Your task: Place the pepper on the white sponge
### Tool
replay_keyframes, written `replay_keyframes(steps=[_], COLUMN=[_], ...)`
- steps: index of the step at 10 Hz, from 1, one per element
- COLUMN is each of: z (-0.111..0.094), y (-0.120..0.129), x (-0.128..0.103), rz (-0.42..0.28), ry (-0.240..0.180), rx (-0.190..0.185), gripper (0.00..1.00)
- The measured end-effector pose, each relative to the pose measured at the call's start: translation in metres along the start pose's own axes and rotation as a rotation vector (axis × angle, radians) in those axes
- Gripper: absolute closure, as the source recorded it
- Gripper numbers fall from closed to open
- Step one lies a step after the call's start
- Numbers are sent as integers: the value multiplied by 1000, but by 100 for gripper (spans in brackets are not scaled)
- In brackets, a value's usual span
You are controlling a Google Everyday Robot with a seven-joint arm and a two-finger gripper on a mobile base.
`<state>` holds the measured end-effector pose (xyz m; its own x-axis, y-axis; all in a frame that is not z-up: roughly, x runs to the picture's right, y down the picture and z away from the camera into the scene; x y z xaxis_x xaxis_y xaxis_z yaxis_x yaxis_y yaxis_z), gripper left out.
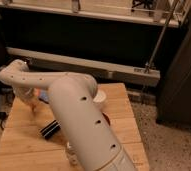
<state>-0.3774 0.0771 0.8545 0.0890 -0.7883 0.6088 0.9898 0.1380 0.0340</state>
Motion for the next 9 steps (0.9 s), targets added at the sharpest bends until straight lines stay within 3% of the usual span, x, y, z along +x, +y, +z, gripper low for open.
replay_keyframes(steps=[5,9], z=[13,17], y=[34,33], x=[28,48], rz=[-4,-33], ry=[12,-17], rx=[73,114], gripper=[100,100])
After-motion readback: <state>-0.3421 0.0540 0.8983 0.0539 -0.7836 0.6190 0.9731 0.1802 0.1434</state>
